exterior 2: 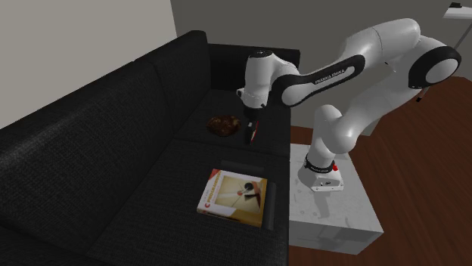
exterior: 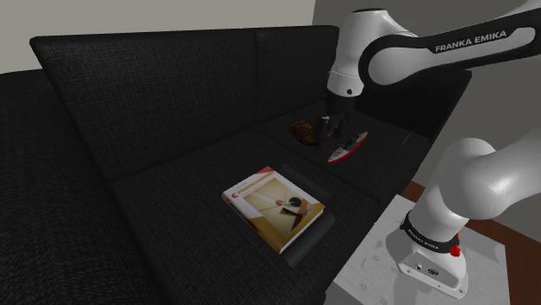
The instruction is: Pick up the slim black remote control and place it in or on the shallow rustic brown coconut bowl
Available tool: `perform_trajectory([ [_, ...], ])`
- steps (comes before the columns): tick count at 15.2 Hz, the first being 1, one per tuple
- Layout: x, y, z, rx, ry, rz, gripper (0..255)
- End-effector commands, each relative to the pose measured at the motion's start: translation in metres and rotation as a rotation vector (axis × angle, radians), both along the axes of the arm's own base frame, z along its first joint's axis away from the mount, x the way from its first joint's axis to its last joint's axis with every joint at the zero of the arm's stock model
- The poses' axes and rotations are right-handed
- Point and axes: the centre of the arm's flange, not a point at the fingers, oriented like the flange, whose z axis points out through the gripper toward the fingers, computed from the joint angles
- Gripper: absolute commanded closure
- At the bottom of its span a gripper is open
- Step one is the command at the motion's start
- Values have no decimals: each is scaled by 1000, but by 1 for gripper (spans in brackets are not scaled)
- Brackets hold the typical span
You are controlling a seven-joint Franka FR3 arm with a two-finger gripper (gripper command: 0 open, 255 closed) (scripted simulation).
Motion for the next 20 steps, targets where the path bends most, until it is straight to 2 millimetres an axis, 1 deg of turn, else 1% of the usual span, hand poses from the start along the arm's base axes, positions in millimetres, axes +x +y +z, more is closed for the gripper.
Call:
perform_trajectory([
  [1,4,10,-27,17,7,-8,0],
  [7,11,41,-96,64,31,-28,0],
  [14,12,43,-133,64,31,-28,0],
  [15,12,44,-136,64,31,-28,0],
  [20,12,44,-136,64,31,-28,0],
])
